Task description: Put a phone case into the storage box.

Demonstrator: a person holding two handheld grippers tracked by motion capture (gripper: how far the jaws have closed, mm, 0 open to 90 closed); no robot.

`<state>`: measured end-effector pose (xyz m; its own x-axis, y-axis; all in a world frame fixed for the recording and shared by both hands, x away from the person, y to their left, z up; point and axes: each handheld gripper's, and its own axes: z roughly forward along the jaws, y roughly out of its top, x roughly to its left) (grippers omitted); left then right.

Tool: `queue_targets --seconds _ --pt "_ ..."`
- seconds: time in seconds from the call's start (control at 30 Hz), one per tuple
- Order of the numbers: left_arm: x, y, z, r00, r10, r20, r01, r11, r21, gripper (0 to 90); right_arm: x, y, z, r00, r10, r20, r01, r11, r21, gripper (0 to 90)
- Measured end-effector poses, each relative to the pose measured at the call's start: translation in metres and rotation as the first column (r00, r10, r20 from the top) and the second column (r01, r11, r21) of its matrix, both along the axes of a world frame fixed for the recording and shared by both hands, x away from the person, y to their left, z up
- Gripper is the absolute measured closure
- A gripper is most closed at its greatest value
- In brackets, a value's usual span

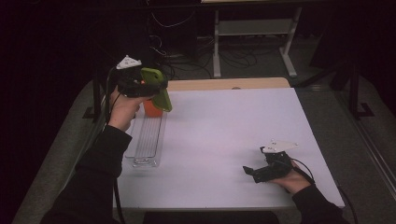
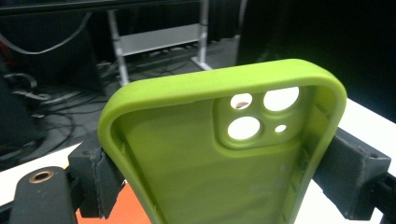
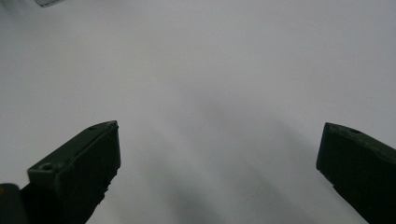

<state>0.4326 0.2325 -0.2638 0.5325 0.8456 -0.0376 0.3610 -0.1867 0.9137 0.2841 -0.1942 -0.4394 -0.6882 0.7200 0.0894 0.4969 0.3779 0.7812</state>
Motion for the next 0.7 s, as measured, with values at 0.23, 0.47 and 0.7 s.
queue_targets --seconds 0.23,0.47,0.7 --pt "0.012 0.007 -0.004 0.9928 0.119 -0.002 -0.119 0.9921 0.039 13.3 0.0 0.001 0.0 1.0 0.004 0.006 -0.004 1.0 -0.007 0.0" --pt "0.027 0.011 -0.019 0.9695 0.244 -0.022 -0.241 0.9663 0.09 13.3 -0.001 0.001 0.0 1.0 0.002 0.004 -0.002 1.0 -0.001 0.0" --pt "0.04 0.011 -0.046 0.9514 0.307 -0.023 -0.301 0.9433 0.14 13.2 -0.001 0.001 0.001 1.0 0.002 0.005 -0.002 1.0 0.003 0.0"
